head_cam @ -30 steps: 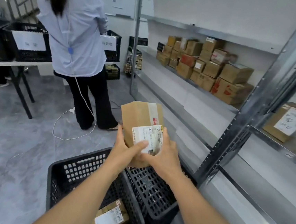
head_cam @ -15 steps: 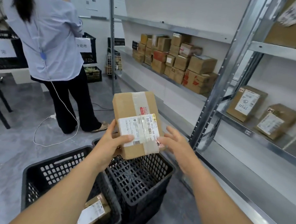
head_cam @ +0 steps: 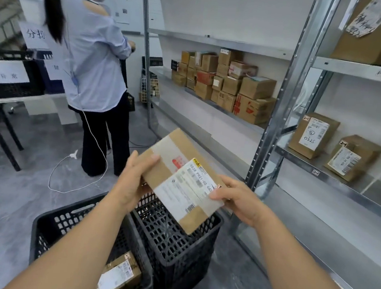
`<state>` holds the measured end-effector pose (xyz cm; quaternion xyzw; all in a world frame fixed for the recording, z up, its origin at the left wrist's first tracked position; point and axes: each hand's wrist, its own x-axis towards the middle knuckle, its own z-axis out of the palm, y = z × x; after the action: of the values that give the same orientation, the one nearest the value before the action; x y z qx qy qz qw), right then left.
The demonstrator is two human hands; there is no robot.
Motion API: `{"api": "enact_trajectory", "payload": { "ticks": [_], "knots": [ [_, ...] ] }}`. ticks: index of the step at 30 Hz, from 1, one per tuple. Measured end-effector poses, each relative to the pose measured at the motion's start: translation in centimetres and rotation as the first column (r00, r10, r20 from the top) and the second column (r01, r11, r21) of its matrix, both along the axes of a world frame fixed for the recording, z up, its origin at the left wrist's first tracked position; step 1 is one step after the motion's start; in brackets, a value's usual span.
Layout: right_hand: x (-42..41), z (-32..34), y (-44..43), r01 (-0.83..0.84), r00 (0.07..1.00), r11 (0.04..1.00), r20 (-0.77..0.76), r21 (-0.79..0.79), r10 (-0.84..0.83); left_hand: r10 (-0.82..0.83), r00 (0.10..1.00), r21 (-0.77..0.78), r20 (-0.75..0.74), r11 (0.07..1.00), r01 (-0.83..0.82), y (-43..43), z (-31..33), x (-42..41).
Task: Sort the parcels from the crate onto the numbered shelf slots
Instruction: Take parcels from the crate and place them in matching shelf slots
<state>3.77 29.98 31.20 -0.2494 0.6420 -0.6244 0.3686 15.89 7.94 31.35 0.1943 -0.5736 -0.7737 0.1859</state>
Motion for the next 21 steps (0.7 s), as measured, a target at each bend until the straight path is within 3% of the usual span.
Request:
{"api": "enact_trajectory", "payload": {
  "ticks": [5,9,11,15,18,21],
  "knots": [
    [-0.6,0.7,-0.9,0.206,0.978,0.974,0.009,-0.092,-0.206,0.120,0.992,0.007,0.035,0.993,-0.121,0.2,1.0,0.2],
    [0.1,-0.9,-2.6,0.277,0.958,0.957,0.106,-0.090,-0.268,0.338,0.941,0.218,-0.029,0.921,-0.324,1.7,0.9,-1.2],
    [0.8,-1.4,-3.6,0.260,0.957,0.961,0.158,-0.095,-0.244,0.354,0.934,0.321,-0.053,0.892,-0.320,3.1,0.6,-1.8],
    [-0.2,-0.6,-3.6,0.433,0.889,0.862,0.284,-0.264,-0.360,0.144,0.989,0.289,-0.037,0.949,-0.128,4.6,-0.6,-1.1],
    [-1.7,0.8,-1.3,0.416,0.909,0.868,0.142,-0.272,-0.392,0.024,1.000,0.128,0.008,0.991,-0.025,2.6,-1.2,-0.2],
    [-2.5,2.2,1.1,0.271,0.960,0.945,-0.027,-0.185,-0.280,-0.125,0.988,-0.055,0.085,0.990,0.130,0.8,-0.4,0.1]
  ]
}}
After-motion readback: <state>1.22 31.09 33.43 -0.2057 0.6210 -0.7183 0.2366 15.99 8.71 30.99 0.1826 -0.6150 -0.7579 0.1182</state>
